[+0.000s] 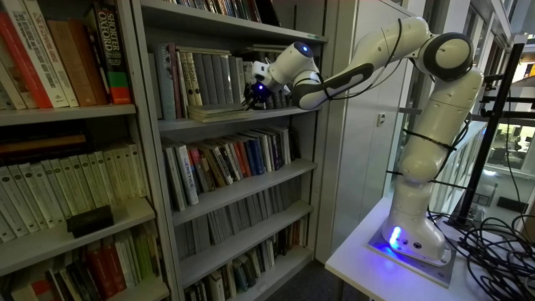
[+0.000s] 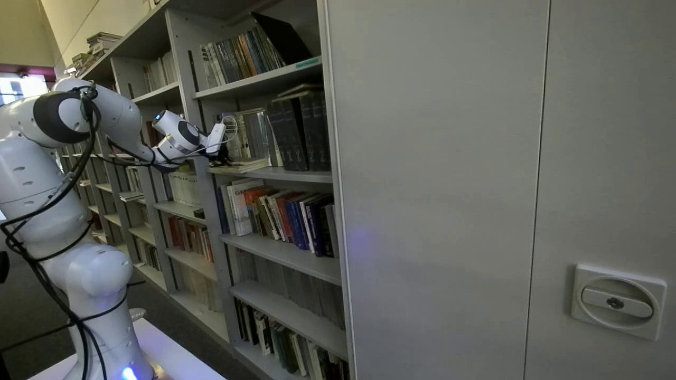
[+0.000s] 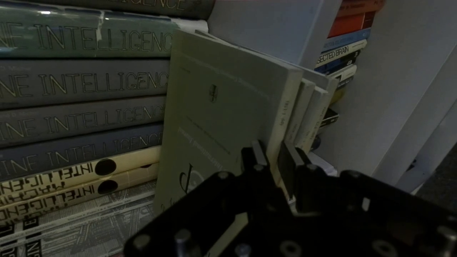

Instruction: Put the lying book on the top of the standing ones

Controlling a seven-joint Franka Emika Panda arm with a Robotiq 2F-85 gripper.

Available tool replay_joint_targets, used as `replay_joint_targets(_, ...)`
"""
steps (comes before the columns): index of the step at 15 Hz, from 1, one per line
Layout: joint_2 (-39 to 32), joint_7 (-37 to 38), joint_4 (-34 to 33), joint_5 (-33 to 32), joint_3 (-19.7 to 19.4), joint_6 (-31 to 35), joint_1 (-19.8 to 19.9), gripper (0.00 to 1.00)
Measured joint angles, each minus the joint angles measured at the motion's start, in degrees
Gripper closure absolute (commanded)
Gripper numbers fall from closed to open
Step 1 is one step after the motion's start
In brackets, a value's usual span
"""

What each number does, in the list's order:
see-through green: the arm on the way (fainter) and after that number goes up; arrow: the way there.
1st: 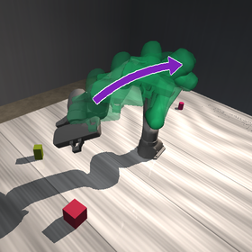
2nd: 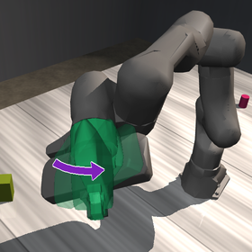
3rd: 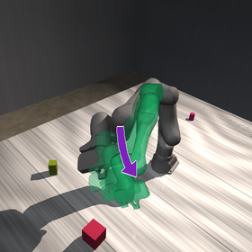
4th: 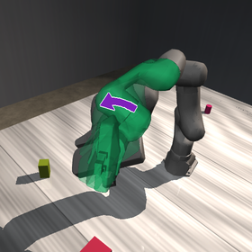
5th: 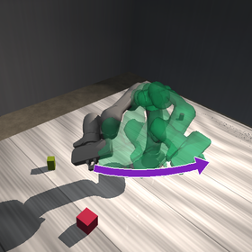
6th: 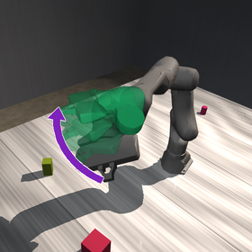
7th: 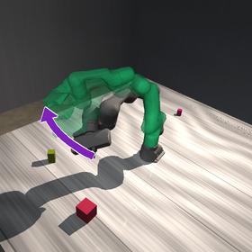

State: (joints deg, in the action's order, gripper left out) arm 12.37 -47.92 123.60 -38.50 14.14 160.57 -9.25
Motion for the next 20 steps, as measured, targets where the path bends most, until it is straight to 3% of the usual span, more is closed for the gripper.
replay_joint_targets(4,1.1,1.3,1.0,-1.2,0.0,0.0,-0.1,0.96)
replay_joint_targets(14,6.9,16.7,5.8,-12.5,2.3,-0.2,1.1,0.96)
replay_joint_targets(20,7.0,35.8,4.4,-25.7,9.2,-8.5,5.9,0.96)
